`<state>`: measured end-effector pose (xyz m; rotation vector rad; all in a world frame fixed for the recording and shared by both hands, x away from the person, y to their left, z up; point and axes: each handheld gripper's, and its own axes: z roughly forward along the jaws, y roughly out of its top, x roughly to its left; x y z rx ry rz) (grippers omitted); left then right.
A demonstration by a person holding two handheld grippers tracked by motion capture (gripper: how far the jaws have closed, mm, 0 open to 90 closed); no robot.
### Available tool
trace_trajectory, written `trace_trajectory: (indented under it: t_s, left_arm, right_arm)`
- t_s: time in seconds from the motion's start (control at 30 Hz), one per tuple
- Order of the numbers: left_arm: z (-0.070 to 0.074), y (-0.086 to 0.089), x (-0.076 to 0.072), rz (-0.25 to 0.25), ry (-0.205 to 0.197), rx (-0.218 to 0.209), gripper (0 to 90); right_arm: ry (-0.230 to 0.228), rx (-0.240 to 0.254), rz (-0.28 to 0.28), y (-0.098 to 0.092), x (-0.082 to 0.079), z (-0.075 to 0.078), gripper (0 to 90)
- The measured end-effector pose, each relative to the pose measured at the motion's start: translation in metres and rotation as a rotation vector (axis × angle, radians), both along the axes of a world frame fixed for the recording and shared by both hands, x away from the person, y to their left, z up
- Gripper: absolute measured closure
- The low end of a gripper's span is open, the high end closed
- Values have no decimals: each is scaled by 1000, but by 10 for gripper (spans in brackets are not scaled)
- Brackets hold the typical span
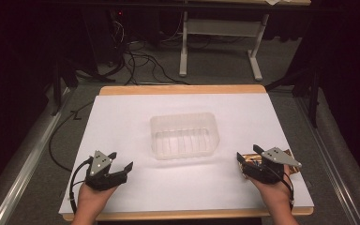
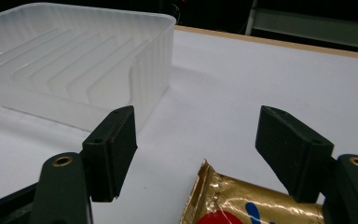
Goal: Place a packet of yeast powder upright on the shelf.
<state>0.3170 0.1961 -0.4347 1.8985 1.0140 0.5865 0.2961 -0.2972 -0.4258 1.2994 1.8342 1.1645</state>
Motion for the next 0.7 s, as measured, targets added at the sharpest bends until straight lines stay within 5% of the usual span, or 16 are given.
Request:
trace_trajectory:
  t_s: [0.43,0.7]
  left_arm:
    - [1,-1,6,5,12,-13,294]
    - [3,-6,18,-10,13,-27,301]
  right_arm:
    - [29,6,-77,-23,-7,-2,280]
    - [66,30,-251,-76,-20,-9,276]
